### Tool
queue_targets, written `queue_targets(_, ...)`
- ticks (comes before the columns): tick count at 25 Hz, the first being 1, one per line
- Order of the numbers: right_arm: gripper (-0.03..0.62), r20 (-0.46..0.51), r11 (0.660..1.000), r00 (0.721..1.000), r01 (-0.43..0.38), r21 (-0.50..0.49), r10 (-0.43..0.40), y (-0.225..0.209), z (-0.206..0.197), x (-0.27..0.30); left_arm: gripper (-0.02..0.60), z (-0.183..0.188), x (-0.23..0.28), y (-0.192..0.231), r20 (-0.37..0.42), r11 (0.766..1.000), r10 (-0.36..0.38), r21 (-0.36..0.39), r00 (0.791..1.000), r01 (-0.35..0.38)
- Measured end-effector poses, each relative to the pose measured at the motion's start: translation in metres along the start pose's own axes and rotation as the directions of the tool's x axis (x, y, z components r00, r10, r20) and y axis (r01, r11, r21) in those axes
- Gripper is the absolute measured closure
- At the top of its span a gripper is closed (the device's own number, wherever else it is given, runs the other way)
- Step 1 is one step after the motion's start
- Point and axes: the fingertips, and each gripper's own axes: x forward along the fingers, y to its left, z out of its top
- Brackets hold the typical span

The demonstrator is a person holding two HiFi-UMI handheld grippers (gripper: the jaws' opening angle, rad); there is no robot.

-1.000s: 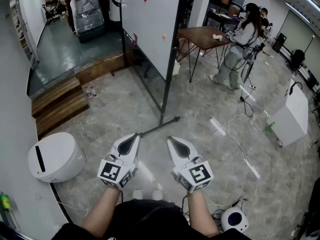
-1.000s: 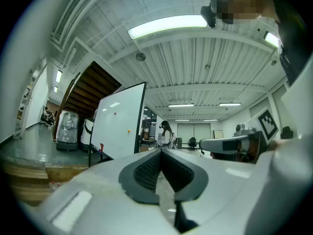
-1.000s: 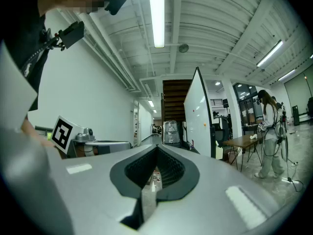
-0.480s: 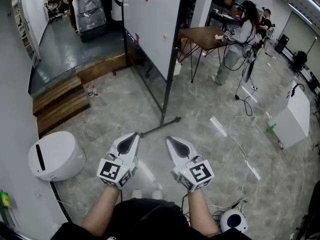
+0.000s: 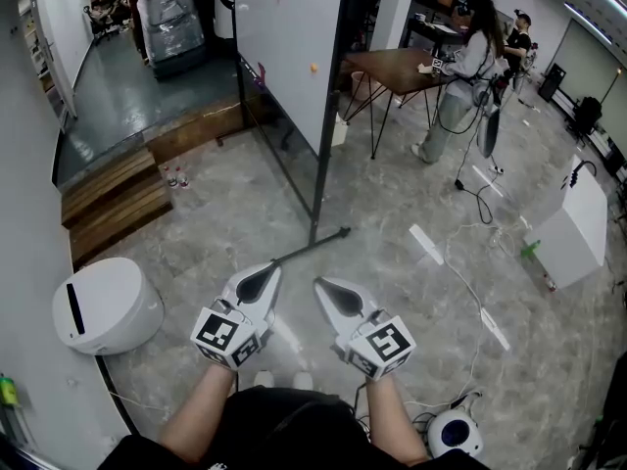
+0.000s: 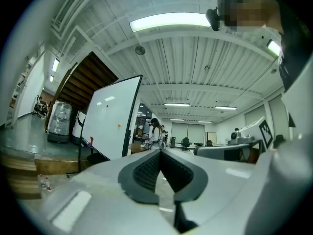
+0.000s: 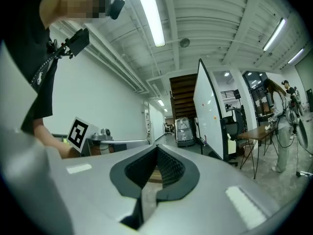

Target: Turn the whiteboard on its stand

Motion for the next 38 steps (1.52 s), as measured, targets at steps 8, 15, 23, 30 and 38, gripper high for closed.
queue_targets(8, 0.586, -0.058, 0.997, 0.997, -0.052, -0.059, 0.048, -0.012, -0.016, -0.009, 0.591, -0.011, 0.022, -0.016, -0.025, 0.999, -0.017, 0.028, 1.0, 0.017)
queue_targets(15, 0.586, -0.08, 0.999, 0.996, -0.038, -0.028, 0.036, -0.03, -0.022, -0.022, 0.591, -0.018, 0.03, -0.026, -0.036, 0.999, 0.003, 0.038, 0.999, -0.002)
queue_targets(23, 0.586, -0.064, 0.997, 0.997, -0.041, -0.063, 0.037, -0.04, -0.023, -0.026, 0.591, -0.017, 0.037, -0.02, -0.024, 0.999, 0.038, 0.038, 0.999, -0.037)
queue_targets(30, 0.586, -0.022, 0.998, 1.0, 0.015, -0.054, -0.016, -0.057, -0.017, -0.015, 0.58, -0.019, 0.05, -0.006, -0.031, 0.999, 0.016, 0.043, 0.999, -0.015)
queue_targets(38, 0.586, 0.011, 0.997, 0.998, 0.056, -0.049, -0.055, -0.083, -0.003, 0.029, 0.58, -0.011, 0.081, 0.041, -0.029, 0.997, -0.019, 0.068, 0.999, 0.021)
